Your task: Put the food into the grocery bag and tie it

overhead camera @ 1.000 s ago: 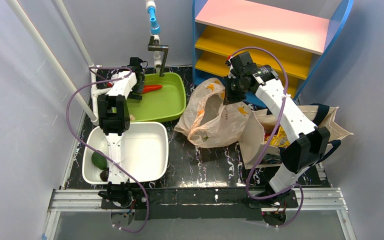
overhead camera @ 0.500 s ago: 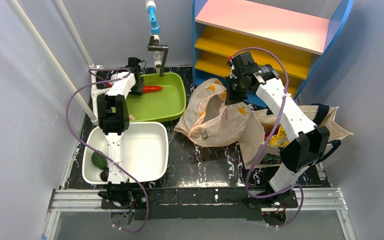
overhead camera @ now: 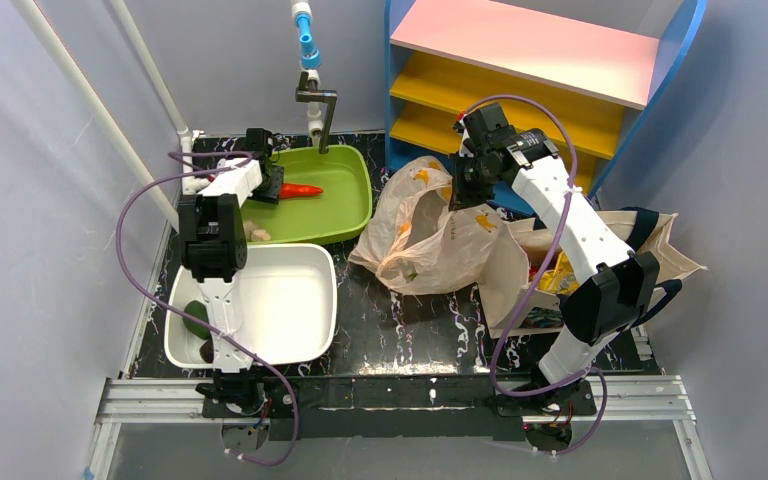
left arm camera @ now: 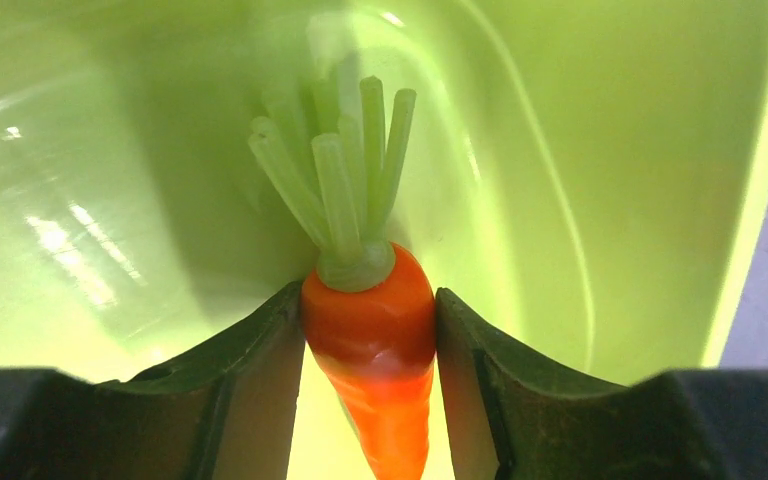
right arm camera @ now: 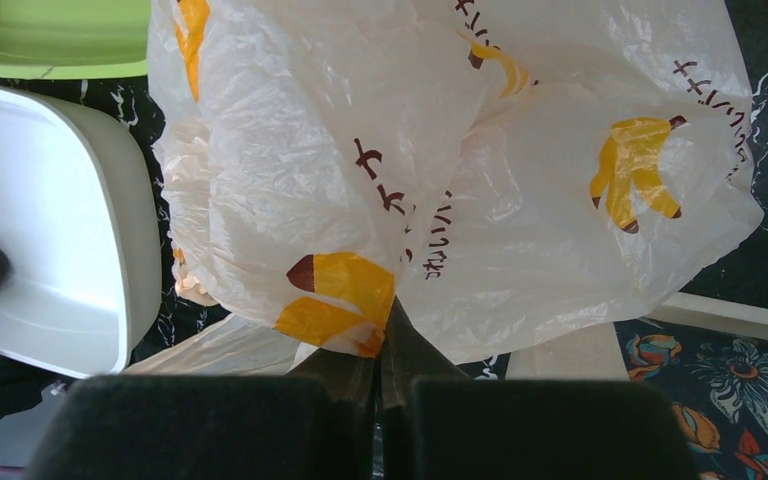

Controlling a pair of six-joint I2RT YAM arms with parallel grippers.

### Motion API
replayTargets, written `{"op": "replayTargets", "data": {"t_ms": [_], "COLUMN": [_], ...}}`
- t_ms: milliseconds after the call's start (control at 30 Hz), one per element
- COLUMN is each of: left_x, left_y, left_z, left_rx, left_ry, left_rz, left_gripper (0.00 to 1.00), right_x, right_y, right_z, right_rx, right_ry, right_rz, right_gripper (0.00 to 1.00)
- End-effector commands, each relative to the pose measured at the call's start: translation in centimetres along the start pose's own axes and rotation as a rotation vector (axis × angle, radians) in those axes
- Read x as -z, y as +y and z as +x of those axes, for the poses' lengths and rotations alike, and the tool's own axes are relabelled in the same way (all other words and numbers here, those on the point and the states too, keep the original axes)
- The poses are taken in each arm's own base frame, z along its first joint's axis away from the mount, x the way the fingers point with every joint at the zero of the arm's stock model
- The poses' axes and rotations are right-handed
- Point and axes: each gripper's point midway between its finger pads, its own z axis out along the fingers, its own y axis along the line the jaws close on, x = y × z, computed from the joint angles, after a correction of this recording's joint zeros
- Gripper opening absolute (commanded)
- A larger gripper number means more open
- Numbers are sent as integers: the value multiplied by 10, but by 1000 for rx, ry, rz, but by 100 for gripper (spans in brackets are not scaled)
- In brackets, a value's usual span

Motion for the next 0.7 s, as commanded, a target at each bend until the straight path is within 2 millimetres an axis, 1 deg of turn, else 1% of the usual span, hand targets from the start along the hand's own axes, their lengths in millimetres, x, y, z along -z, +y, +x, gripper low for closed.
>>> {"op": "replayTargets", "data": {"t_ms": [0, 33, 67, 100, 300, 467, 533, 667], "left_x": [45, 52, 52, 57, 85, 115, 126, 143], "left_y": [0, 1, 6, 8, 10, 14, 20, 35], "left_z": [-15, -15, -29, -31, -32, -35, -35, -32], "left_rx": [-71, -79, -61, -61, -139, -229, -242, -269], "left_ry": [2, 8, -1, 0, 23, 22, 28, 40], "left_rz": [62, 70, 65, 71, 124, 194, 214, 245], "left_gripper": [0, 0, 0, 0, 0, 0, 0, 0], "right_x": [13, 13, 14, 14, 15, 12, 9, -2], "right_y": [9, 9, 10, 11, 18, 24, 26, 30], "right_z": [-8, -7, -7, -7, -4, 4, 7, 14], "right_rx": [2, -2, -5, -9, -32, -50, -60, -85], "right_ry": [-40, -37, -36, -35, -21, 10, 22, 63], "right_rz": [-46, -50, -55, -60, -97, -129, -145, -173], "right_gripper": [1, 1, 1, 1, 1, 1, 1, 1]}}
